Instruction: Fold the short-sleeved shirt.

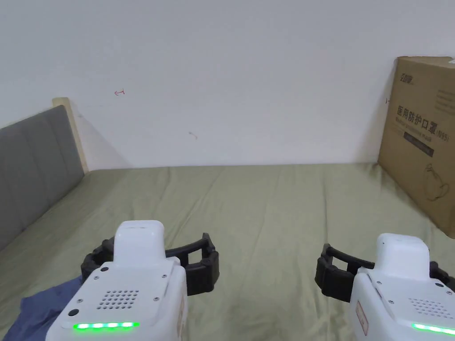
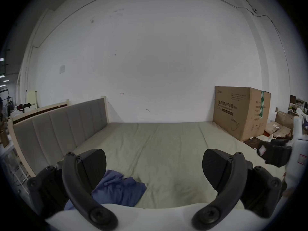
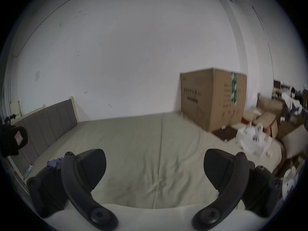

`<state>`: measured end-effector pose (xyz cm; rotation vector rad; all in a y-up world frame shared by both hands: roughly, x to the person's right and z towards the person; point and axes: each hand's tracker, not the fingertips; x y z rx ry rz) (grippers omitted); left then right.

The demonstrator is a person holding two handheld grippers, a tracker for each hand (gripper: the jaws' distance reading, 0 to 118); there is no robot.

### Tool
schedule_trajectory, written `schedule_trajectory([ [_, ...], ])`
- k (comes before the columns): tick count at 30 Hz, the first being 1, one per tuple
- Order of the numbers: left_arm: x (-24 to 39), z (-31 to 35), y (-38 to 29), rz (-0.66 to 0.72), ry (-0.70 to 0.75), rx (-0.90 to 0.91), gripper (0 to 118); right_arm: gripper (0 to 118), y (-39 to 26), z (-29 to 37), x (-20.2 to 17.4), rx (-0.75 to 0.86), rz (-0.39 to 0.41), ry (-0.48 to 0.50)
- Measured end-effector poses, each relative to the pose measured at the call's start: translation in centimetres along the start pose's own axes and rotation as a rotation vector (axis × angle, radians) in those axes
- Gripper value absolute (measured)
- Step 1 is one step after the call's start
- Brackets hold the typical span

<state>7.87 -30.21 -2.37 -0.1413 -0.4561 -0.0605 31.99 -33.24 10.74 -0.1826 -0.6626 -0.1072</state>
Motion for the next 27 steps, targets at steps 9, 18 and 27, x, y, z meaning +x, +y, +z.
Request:
schedule_trajectory([
  [9,-0.4,1.2,0.7,0.022,-0.050,0.043,64,88,0.0,1.5,-1.4,0.123,0.089,-0.104],
  [18,-1.1,0.6,0.4,0.081,-0.026,0.012,0,8,0.1,1.3,-0.6,0.107,0.069,-0.071],
  [27,-2.3,0.5,0.2,0.085,-0.016,0.003,0,8,0.6,1.5,-1.9,0.096,0.092,0.006],
])
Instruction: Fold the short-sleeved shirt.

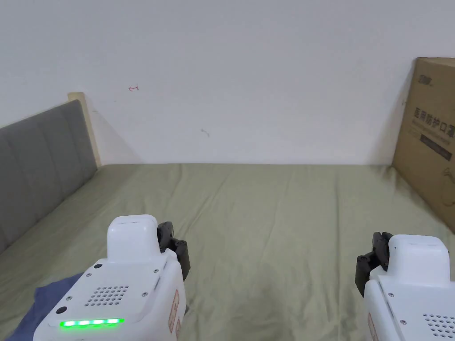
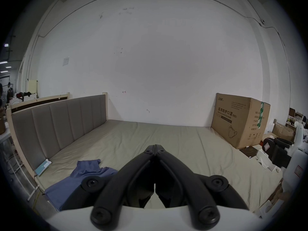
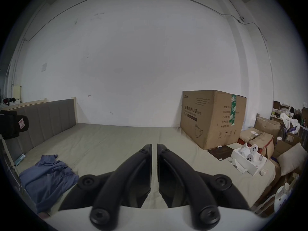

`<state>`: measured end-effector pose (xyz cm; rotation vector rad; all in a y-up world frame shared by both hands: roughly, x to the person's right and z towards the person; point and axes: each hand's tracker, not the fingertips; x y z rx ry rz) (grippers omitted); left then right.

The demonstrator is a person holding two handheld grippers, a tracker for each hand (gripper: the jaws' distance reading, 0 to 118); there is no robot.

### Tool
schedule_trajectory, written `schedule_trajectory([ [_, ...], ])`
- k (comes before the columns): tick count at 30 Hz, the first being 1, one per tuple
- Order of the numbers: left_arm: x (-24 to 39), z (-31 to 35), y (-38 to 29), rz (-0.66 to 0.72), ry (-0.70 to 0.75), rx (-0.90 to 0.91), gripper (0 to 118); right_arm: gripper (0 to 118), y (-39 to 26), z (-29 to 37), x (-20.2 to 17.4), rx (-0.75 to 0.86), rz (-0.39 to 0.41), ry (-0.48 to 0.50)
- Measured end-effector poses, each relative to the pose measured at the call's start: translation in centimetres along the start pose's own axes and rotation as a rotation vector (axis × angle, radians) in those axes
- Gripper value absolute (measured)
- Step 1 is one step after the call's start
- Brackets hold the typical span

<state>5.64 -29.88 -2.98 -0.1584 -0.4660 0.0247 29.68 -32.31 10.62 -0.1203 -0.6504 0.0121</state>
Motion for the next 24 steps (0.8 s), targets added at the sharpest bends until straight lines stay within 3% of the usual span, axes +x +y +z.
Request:
schedule_trajectory([
  [5,-3.5,2.1,0.7,0.021,0.122,0.023,0,8,1.3,-0.5,-3.6,0.016,-0.017,0.163],
  [14,-12.8,8.2,0.6,0.003,0.470,0.000,0,8,1.2,-0.6,-13.9,-0.029,0.007,0.504],
  [22,-16.4,5.4,-1.8,0.106,0.471,-0.140,0,8,-0.1,-0.3,-17.6,-0.071,0.062,0.579],
  [23,-16.9,4.2,-2.5,0.125,0.447,-0.170,12,8,-0.3,-0.5,-17.6,-0.083,0.058,0.582],
  [24,-17.5,2.5,-3.4,0.151,0.417,-0.228,37,8,-0.6,-0.8,-17.7,-0.103,0.055,0.583],
])
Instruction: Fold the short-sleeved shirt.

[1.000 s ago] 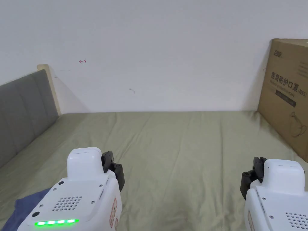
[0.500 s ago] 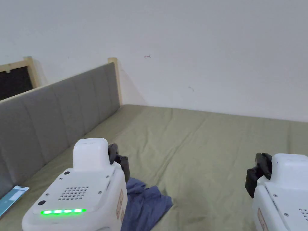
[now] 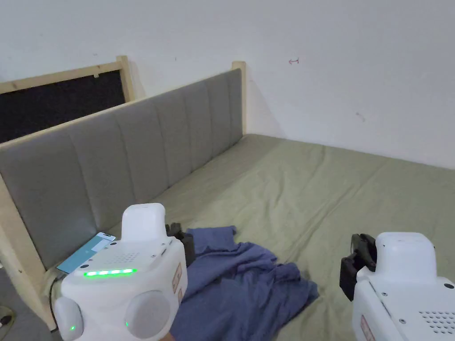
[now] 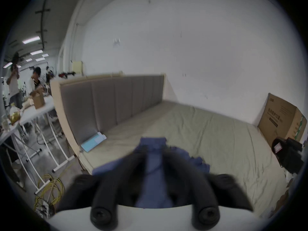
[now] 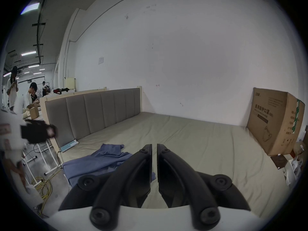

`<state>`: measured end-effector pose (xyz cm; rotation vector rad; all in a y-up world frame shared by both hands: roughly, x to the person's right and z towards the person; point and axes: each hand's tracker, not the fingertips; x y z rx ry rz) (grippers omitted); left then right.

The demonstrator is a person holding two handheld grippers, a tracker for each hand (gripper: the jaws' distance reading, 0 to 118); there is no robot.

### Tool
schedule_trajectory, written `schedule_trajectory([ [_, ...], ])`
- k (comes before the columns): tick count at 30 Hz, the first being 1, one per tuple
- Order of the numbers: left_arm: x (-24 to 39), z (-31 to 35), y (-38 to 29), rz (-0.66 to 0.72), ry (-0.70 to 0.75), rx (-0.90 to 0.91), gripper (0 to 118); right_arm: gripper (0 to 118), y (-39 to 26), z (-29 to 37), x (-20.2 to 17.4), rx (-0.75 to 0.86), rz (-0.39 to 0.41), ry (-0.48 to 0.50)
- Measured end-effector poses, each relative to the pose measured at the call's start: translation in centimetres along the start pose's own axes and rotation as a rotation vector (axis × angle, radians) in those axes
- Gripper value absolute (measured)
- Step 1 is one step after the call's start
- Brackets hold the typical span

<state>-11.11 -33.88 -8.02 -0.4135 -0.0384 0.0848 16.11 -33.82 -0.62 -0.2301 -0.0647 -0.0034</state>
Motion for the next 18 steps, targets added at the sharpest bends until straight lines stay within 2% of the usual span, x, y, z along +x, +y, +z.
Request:
schedule_trajectory([
  [2,0.1,-4.3,-1.4,-0.018,-0.060,-0.128,104,8,-0.5,-0.7,0.2,-0.028,-0.002,-0.006],
  [3,0.6,-6.4,-2.4,-0.031,-0.081,-0.208,110,8,-0.8,-1.1,0.4,-0.046,0.002,-0.014],
  [8,2.7,-15.6,-6.7,-0.045,-0.129,-0.411,109,8,-2.4,-3.2,1.7,-0.125,0.039,-0.066],
  [12,3.7,-22.5,-10.5,-0.077,-0.119,-0.613,108,8,-3.7,-5.5,3.2,-0.206,-0.007,-0.088],
  [14,4.2,-23.5,-11.6,-0.061,-0.130,-0.648,102,8,-4.4,-6.4,3.8,-0.234,-0.017,-0.101],
  [16,4.9,-24.5,-12.5,-0.053,-0.151,-0.685,101,8,-5.1,-7.1,4.3,-0.263,-0.023,-0.114],
  [17,5.3,-24.1,-13.1,-0.121,-0.085,-0.682,100,8,-5.4,-7.4,4.6,-0.280,-0.030,-0.115],
  [18,5.8,-24.2,-13.2,-0.174,-0.082,-0.664,99,8,-5.7,-7.7,4.8,-0.299,-0.040,-0.114],
])
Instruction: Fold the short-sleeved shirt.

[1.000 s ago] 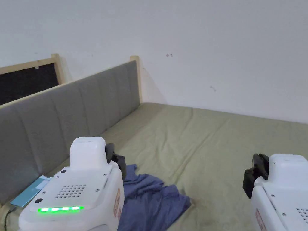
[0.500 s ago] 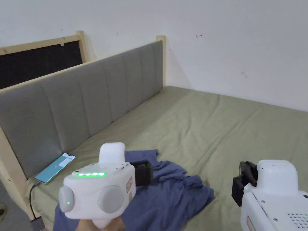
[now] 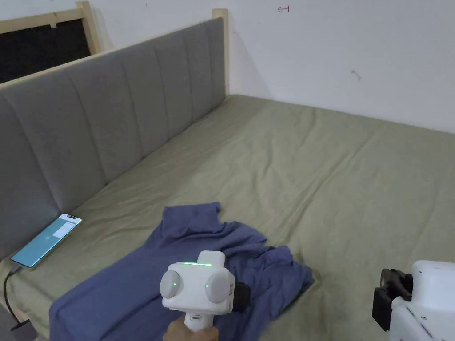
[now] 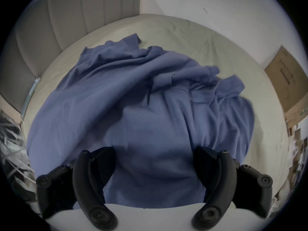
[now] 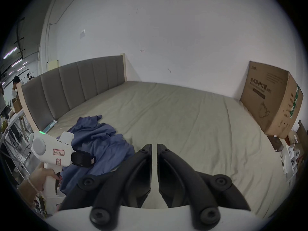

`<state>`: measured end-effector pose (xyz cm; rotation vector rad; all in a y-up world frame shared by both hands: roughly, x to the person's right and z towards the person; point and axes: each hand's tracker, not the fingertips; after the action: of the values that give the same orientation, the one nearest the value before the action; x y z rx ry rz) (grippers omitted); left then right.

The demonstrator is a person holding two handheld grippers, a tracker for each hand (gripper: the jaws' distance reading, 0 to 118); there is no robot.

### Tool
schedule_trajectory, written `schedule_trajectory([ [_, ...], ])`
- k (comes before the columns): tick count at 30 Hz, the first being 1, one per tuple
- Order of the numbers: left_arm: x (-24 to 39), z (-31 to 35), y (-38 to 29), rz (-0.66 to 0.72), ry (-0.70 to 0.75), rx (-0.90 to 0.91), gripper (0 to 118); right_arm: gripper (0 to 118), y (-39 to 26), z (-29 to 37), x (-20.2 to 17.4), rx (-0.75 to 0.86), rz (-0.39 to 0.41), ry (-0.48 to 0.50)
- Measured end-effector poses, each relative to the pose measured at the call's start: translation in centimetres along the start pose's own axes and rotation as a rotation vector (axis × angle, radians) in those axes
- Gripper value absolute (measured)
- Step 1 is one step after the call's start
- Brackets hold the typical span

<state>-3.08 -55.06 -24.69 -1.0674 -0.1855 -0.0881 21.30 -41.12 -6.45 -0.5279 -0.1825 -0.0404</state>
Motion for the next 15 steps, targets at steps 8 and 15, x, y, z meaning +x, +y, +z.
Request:
schedule_trajectory([
  [8,-2.2,2.5,1.3,0.136,-0.048,0.012,3,8,-1.1,0.1,1.2,-0.036,-0.045,0.003],
  [15,-0.8,6.6,3.8,0.131,-0.170,0.100,3,8,-0.7,1.9,4.5,-0.009,-0.125,-0.038],
])
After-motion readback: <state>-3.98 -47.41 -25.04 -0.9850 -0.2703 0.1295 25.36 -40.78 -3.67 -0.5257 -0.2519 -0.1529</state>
